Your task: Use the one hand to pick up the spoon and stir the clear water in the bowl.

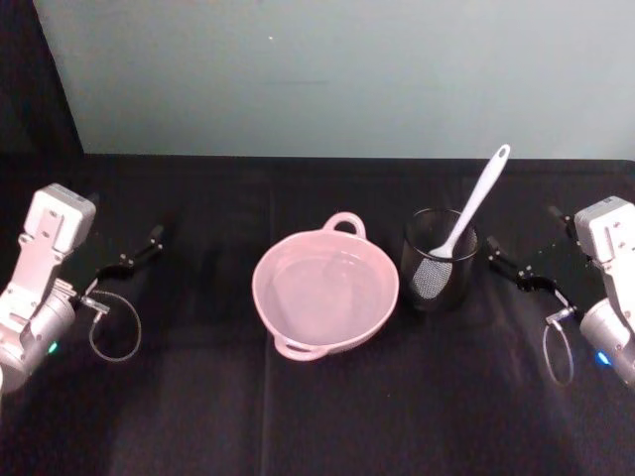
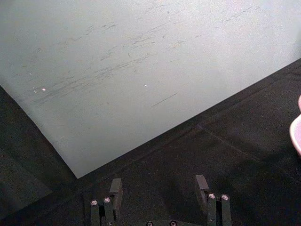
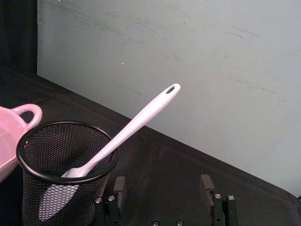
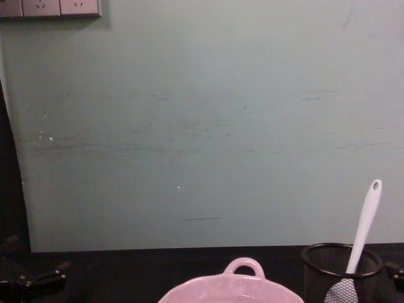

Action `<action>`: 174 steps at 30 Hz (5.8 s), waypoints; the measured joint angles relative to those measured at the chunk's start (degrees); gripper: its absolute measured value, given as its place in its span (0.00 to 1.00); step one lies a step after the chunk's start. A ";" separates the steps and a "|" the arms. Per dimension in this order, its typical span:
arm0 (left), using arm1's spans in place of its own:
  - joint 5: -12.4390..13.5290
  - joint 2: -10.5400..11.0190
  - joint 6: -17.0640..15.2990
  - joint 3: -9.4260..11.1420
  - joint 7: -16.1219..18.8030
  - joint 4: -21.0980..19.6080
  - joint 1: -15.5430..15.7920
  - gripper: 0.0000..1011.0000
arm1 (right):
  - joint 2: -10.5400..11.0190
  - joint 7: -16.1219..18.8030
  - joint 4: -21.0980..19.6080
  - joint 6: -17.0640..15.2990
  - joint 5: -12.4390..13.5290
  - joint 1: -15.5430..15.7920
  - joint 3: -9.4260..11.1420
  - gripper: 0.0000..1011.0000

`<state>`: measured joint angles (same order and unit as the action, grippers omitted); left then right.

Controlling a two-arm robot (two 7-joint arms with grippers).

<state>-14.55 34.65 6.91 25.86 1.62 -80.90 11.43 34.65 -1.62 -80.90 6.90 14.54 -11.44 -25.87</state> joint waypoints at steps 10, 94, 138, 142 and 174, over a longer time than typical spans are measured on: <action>0.00 0.00 0.00 0.00 0.00 0.00 0.00 1.00 | 0.00 0.00 0.00 0.00 0.00 0.00 0.00 0.99; 0.00 0.00 0.00 0.00 0.00 0.00 0.00 1.00 | -7.42 17.51 1.35 -22.26 37.58 -7.78 10.98 0.96; 0.00 0.00 0.00 0.00 0.00 0.00 0.00 1.00 | -2.75 16.55 -8.44 -18.68 31.05 -6.14 9.69 0.11; 0.00 0.00 0.00 0.00 0.00 0.00 0.00 1.00 | -1.28 16.49 -12.18 -19.59 29.66 -6.83 9.87 0.11; 0.00 0.00 0.00 0.00 0.00 0.00 0.00 1.00 | -5.92 30.86 -10.80 -11.71 20.97 -16.50 -1.13 0.11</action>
<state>-14.55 34.65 6.91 25.86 1.62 -80.90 11.43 28.73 29.24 -91.70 -4.80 35.51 -27.93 -27.00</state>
